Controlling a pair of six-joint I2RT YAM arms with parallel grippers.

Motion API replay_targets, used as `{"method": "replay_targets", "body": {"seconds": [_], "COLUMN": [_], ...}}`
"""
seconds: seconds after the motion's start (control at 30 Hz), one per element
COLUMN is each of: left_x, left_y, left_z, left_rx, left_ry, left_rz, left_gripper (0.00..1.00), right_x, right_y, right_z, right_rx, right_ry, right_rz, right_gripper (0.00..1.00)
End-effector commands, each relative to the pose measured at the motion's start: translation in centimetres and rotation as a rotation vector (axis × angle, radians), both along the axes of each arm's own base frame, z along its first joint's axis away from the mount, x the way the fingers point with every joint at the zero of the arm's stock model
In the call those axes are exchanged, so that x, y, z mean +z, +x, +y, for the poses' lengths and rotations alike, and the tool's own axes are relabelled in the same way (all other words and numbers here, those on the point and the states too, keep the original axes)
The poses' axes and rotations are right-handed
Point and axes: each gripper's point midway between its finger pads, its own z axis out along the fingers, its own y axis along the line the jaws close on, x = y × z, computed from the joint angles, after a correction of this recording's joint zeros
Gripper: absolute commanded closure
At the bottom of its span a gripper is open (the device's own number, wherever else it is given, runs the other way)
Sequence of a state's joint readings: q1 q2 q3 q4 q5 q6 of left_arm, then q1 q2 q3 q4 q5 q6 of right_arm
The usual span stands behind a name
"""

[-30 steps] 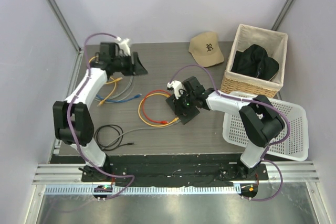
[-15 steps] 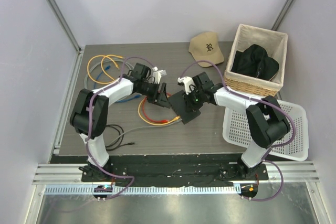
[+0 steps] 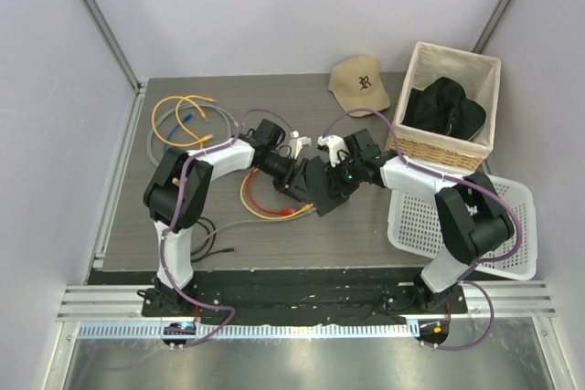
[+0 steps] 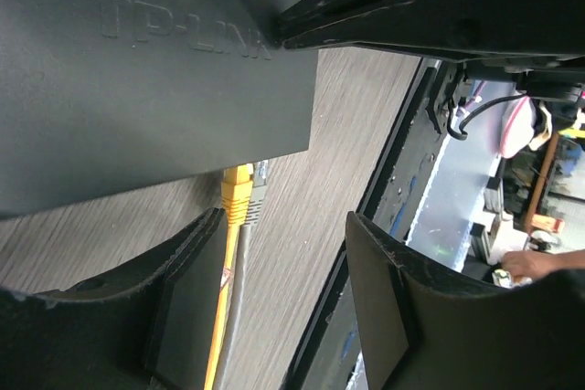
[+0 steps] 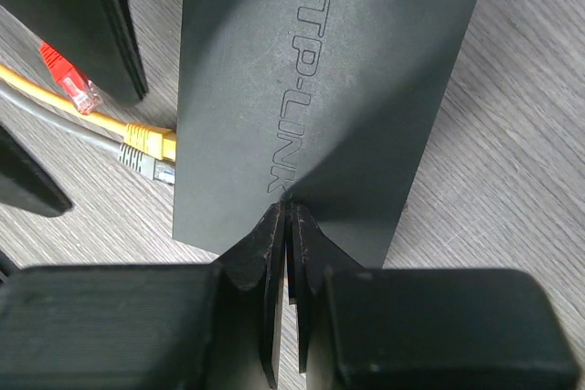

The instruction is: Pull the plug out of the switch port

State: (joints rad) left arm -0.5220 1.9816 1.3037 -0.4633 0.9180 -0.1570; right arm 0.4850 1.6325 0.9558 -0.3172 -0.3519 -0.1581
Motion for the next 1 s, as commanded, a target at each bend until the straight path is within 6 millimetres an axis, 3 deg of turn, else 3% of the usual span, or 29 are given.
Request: {"method": "replay_targets", "body": {"seconds": [0.0,0.4,0.97], "left_x": [0.3,-2.5,-3.4], "left_y": [-0.6,-1.1,-1.1], "left_z": [-1.0,-1.8,-2.5], "left_rx": [-0.037,-0.015,0.002], "left_ry": [-0.043,-0.024,-0.076], "left_rz": [0.030,0.084,0.191], "left_gripper": [0.42,0.45,0.54], "right_x": [-3.3,-3.0,-3.1], "right_y": [-3.2,-3.4,-4.3], "right_z": [-2.5,-2.5,-3.0], "right_rx": [-0.020,-0.022,-0.028], "right_ry": [-0.107,-0.098,-0.096], "right_rz": [0.133,0.128,0.137], "right_gripper": [0.87,0.87,0.87]}}
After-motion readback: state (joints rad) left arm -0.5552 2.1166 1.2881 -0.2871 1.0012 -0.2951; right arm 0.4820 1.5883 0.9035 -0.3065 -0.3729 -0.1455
